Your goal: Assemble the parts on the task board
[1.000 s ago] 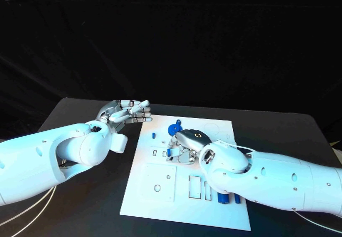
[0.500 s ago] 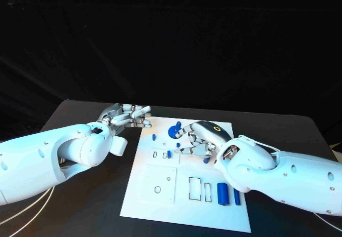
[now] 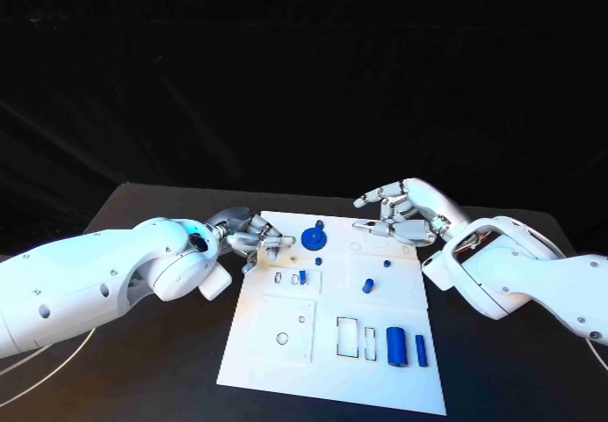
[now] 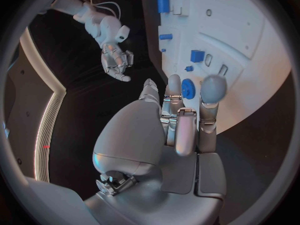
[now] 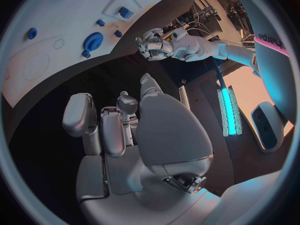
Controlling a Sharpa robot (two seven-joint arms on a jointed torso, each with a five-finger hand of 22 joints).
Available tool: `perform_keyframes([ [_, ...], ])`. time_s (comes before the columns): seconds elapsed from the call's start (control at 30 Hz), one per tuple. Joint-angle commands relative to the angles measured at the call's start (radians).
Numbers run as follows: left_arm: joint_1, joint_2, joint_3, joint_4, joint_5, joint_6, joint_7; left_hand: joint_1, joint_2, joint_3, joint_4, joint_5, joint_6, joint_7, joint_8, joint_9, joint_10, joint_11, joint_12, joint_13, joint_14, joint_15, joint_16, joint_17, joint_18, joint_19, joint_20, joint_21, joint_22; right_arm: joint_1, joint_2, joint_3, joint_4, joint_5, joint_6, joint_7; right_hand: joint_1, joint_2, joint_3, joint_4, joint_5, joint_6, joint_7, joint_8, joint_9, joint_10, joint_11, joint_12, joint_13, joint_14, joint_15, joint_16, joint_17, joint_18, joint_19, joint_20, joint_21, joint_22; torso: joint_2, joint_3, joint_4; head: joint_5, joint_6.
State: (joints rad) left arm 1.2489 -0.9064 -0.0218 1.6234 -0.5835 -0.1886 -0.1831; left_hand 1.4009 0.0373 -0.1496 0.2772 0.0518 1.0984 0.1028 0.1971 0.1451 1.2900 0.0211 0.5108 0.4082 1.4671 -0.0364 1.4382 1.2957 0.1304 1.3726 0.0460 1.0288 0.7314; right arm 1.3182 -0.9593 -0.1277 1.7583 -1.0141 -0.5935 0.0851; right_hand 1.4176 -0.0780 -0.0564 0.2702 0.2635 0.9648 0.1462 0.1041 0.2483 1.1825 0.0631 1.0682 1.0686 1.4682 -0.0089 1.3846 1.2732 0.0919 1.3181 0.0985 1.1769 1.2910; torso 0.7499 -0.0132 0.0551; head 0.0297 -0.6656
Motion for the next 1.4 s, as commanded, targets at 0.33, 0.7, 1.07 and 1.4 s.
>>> perform_keyframes([
  [0.33,0.047,0.103,0.000,-0.017,-0.372,0.218,-0.437,-0.082,0.001,-0.019,0.010,-0.003,-0.027,-0.019,0.094,0.113,-0.034,-0.013,0.513,0.510,0.104,-0.021,0.133,0.275,-0.072,0.095,-0.014,0.381,0.525,0.009,-0.029,0.000,-0.032,0.182,0.013,0.057,0.006,0.011,-0.023,0.001,0.031,-0.003,-0.001,0.007,0.003,-0.046,-0.001,-0.053,-0.058,0.004,-0.002,-0.046,-0.050,0.018,-0.036,0.000,-0.068,-0.042,-0.023,0.0149,-0.0002,0.010,-0.013],
  [0.7,0.059,0.178,-0.002,-0.049,-0.408,0.250,-0.517,-0.127,-0.006,-0.024,0.013,-0.004,-0.068,-0.016,0.151,0.175,-0.075,-0.008,0.549,0.545,0.104,-0.016,0.133,0.275,-0.076,0.103,-0.009,0.402,0.557,0.013,-0.033,0.000,-0.038,0.187,0.013,0.042,0.005,0.015,-0.029,0.003,0.037,-0.005,0.000,0.008,0.004,-0.062,0.000,-0.075,-0.082,-0.002,-0.001,-0.064,-0.070,0.022,-0.046,0.000,-0.093,-0.057,-0.022,0.0182,-0.0044,0.011,-0.019],
  [1.07,0.064,0.235,-0.011,-0.100,-0.440,0.265,-0.540,-0.176,-0.002,-0.054,0.014,-0.003,-0.094,-0.024,0.215,0.236,-0.043,-0.014,0.642,0.638,0.104,-0.019,0.133,0.275,-0.083,0.111,-0.011,0.427,0.599,0.014,-0.030,0.000,-0.042,0.179,0.010,0.023,0.008,0.017,-0.031,0.003,0.045,-0.005,-0.001,0.009,0.005,-0.062,-0.001,-0.077,-0.087,-0.003,-0.002,-0.068,-0.073,0.023,-0.047,0.000,-0.100,-0.061,-0.021,0.0157,-0.0030,0.008,-0.028],
  [1.4,0.063,0.272,-0.016,-0.146,-0.434,0.289,-0.544,-0.180,0.001,-0.059,0.014,-0.003,-0.100,-0.024,0.225,0.247,-0.042,-0.014,0.649,0.644,0.104,-0.019,0.133,0.275,-0.084,0.112,-0.011,0.431,0.605,0.014,-0.027,0.000,-0.045,0.176,0.007,0.021,0.011,0.018,-0.032,0.002,0.046,-0.005,-0.001,0.010,0.005,-0.064,-0.001,-0.080,-0.091,-0.004,-0.002,-0.073,-0.079,0.024,-0.051,0.000,-0.108,-0.067,-0.016,0.0155,-0.0049,0.007,-0.034],
])
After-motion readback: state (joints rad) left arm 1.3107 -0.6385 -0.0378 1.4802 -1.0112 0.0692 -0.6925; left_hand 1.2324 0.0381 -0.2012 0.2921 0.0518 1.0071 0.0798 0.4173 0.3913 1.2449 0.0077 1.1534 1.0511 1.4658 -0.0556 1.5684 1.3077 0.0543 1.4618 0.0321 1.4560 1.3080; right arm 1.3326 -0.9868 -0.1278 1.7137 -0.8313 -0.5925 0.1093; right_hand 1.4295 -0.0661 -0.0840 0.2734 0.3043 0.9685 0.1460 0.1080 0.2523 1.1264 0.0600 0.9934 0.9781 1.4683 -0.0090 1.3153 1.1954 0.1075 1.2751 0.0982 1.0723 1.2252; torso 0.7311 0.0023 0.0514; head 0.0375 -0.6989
